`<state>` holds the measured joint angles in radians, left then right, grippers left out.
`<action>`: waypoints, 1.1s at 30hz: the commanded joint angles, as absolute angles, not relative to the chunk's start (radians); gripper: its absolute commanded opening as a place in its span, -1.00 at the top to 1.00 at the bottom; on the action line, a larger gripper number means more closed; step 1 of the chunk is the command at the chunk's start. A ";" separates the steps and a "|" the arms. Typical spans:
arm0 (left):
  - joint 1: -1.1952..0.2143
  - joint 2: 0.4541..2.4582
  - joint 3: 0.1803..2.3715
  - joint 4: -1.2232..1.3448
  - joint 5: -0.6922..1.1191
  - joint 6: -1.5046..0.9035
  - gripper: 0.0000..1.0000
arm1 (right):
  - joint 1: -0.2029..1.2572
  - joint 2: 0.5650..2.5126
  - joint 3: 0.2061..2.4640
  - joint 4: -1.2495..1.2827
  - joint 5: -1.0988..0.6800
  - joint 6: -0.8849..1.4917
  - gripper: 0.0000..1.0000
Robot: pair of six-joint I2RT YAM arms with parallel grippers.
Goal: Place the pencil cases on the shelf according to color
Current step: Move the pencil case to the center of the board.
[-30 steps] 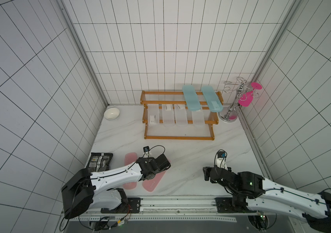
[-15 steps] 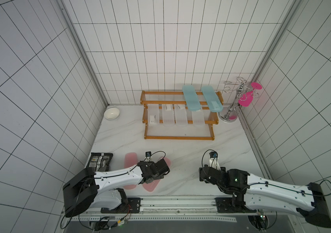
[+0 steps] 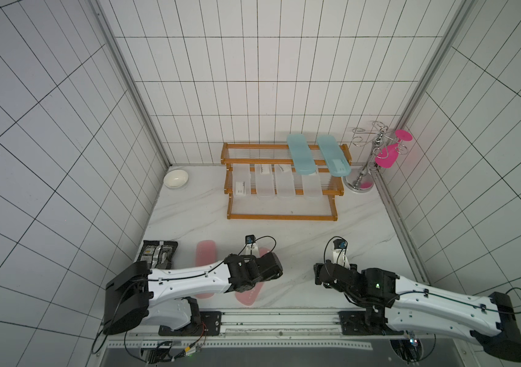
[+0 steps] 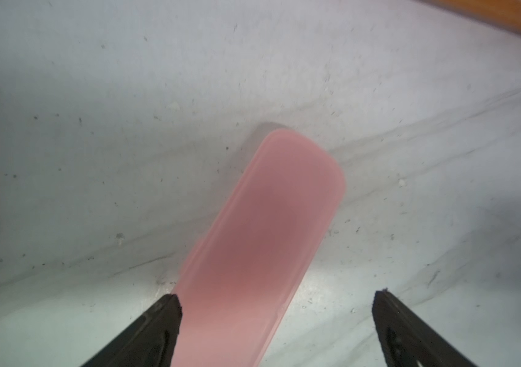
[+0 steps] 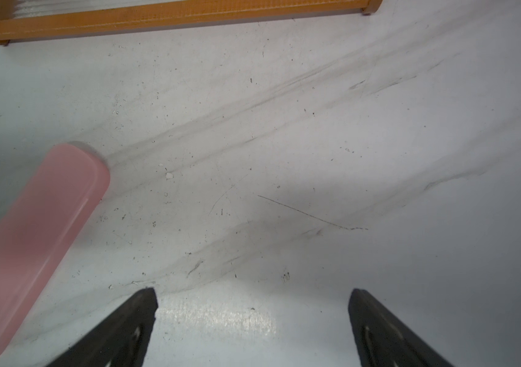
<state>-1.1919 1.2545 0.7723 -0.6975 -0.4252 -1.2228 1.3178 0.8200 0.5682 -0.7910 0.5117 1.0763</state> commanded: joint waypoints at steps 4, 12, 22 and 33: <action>-1.189 1.085 0.719 -0.860 -0.579 -1.252 -0.95 | 1.320 0.927 0.589 -0.692 0.432 1.047 -0.81; -1.190 0.922 0.571 -0.887 -0.382 -1.231 -0.95 | 1.328 1.209 0.667 -0.460 0.299 1.009 -0.58; -1.193 1.005 0.525 -0.763 -0.312 -1.219 -0.95 | 1.221 1.423 0.687 -0.155 0.094 1.016 -0.42; -1.195 0.965 0.423 -0.623 -0.301 -1.214 -0.95 | 1.106 1.641 0.885 -0.185 -0.028 0.913 -0.39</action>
<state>-1.1904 0.9852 0.4301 -0.6899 -0.3016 -1.2312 1.1240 1.6035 0.8421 -0.1825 0.0135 0.9455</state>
